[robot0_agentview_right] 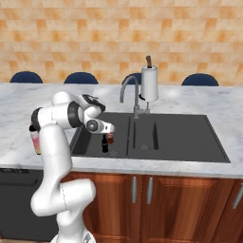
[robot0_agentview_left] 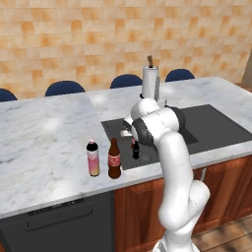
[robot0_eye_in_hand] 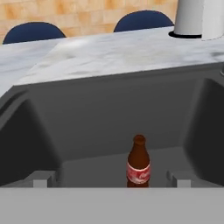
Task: Place the large bottle from the dining counter next to the other large bottle outside the sink, and place the small bottle from the dining counter next to the other small bottle inside the sink.
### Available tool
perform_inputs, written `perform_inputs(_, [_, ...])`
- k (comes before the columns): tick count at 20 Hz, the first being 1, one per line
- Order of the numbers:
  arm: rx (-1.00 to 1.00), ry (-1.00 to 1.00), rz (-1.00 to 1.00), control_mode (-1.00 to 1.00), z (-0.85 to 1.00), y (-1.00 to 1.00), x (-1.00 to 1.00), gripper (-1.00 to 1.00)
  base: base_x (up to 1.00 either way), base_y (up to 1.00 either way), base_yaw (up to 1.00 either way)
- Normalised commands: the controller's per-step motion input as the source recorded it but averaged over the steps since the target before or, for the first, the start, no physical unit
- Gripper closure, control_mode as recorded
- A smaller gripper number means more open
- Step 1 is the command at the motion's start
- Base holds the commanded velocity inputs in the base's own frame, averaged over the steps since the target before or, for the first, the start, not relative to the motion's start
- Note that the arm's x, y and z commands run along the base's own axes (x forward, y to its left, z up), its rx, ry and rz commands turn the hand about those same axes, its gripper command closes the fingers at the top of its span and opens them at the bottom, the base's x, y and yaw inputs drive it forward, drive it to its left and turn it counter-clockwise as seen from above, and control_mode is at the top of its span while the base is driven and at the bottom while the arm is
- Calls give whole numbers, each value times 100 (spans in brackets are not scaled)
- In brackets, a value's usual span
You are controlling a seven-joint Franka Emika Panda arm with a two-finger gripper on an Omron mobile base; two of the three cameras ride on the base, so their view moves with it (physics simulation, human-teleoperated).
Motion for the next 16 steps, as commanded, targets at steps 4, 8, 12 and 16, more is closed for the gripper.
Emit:
perform_inputs(4, [2, -3, 0, -100, 56, 0, -11, -100, 0, 0, 0])
perform_inputs(8, [0, -3, 0, -100, 51, 0, -18, -100, 0, 0, 0])
perform_inputs(12, [0, -3, 0, -100, 44, 0, -29, -100, 0, 0, 0])
perform_inputs(16, [0, -5, 0, -100, 38, 1, -51, -100, 0, 0, 0])
